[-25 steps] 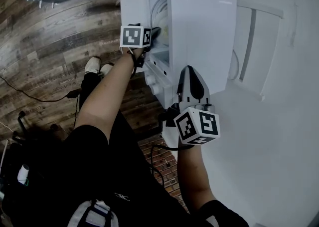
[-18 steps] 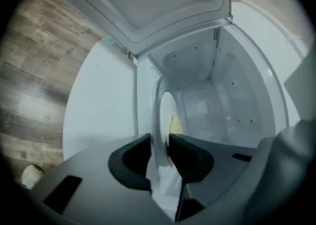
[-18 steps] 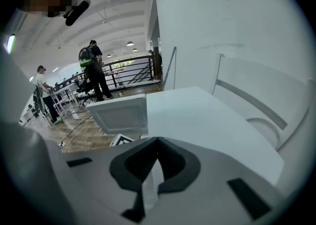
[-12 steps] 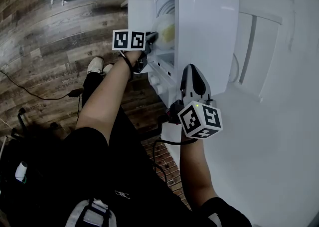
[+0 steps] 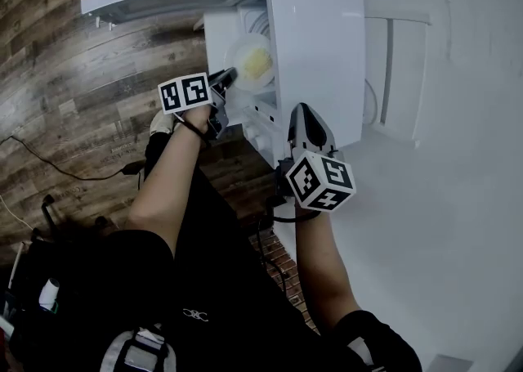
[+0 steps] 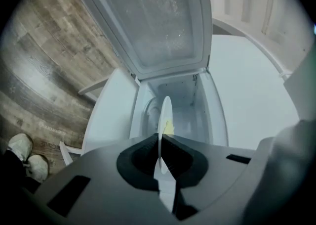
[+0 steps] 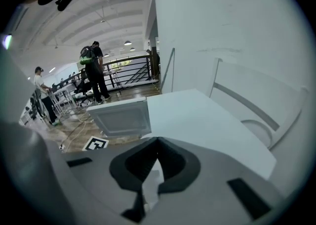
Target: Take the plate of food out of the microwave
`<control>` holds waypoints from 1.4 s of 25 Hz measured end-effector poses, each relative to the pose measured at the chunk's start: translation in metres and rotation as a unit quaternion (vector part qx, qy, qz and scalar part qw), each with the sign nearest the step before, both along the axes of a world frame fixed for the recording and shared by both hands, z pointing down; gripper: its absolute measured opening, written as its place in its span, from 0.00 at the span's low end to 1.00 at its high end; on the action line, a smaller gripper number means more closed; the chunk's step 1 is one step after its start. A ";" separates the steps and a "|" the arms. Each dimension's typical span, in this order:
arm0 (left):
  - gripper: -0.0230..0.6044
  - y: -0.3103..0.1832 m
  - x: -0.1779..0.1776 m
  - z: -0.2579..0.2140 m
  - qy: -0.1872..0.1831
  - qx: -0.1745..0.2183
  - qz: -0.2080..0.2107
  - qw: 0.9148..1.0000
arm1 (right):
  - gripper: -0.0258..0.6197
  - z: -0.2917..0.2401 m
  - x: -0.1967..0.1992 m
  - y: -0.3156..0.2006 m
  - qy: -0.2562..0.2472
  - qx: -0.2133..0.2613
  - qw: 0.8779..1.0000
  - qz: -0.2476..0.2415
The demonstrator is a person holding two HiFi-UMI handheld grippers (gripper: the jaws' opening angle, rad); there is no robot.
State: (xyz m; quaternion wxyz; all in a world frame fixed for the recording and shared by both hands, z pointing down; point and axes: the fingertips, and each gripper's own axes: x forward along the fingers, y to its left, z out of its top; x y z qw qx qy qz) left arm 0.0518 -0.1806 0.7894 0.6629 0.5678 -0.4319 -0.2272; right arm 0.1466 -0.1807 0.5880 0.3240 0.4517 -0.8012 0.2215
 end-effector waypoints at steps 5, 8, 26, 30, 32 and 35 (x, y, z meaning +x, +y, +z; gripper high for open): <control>0.05 0.036 -0.034 -0.046 -0.012 -0.015 -0.018 1.000 | 0.06 -0.017 -0.004 0.009 -0.055 -0.037 0.996 0.054; 0.05 0.057 -0.053 -0.081 -0.015 -0.023 -0.028 0.999 | 0.06 -0.033 -0.003 0.013 -0.056 -0.038 0.995 0.066; 0.05 0.087 -0.105 -0.283 -0.031 0.012 -0.007 0.999 | 0.06 -0.129 -0.019 0.042 -0.115 0.047 0.988 0.092; 0.05 0.085 -0.101 -0.331 -0.042 0.032 -0.018 0.998 | 0.06 -0.175 -0.012 0.045 -0.110 0.108 0.985 0.079; 0.05 0.087 -0.096 -0.358 -0.041 0.043 -0.019 0.998 | 0.06 -0.201 -0.009 0.049 -0.110 0.139 0.981 0.075; 0.05 0.084 -0.083 -0.393 -0.041 0.056 -0.018 0.997 | 0.06 -0.234 0.000 0.053 -0.143 0.168 0.972 0.083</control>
